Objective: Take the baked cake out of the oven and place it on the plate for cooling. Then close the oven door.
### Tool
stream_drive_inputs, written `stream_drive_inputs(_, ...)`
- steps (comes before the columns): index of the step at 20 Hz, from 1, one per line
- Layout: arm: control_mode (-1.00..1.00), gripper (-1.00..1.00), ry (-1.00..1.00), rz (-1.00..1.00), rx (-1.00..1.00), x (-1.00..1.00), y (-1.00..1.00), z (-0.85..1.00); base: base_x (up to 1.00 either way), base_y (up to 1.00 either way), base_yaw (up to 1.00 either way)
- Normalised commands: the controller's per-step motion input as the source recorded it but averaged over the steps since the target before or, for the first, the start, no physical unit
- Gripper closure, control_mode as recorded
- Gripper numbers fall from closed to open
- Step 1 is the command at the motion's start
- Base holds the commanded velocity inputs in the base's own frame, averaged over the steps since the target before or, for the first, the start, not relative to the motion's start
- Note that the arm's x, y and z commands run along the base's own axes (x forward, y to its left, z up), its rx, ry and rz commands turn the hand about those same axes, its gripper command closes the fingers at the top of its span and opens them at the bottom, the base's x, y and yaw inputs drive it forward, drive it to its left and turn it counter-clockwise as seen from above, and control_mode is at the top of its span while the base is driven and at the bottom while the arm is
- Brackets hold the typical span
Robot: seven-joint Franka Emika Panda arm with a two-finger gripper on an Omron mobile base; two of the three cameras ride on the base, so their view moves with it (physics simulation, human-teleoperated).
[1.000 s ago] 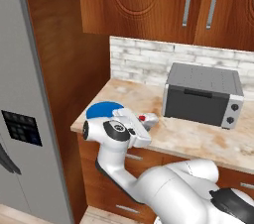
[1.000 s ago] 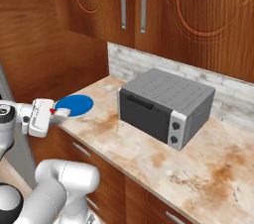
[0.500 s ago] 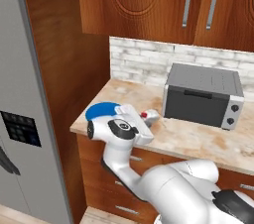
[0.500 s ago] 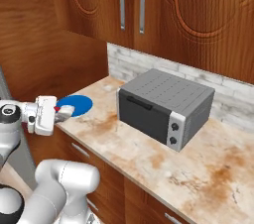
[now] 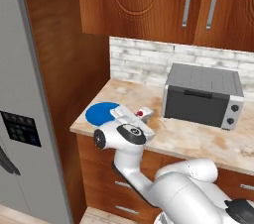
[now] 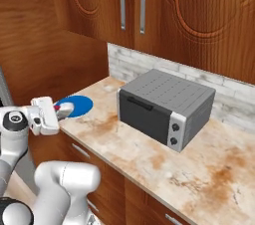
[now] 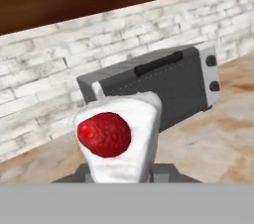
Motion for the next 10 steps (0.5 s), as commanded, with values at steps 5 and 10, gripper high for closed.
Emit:
stream_drive_inputs(5, -1.00, 1.00, 0.00, 0.27, 0.02, 0.45, 0.13, 0.00, 0.00, 0.00, 0.00)
stream_drive_inputs(10, -1.00, 1.00, 0.00, 0.19, 0.02, 0.50, 0.62, -0.02, 0.00, 0.00, 0.00)
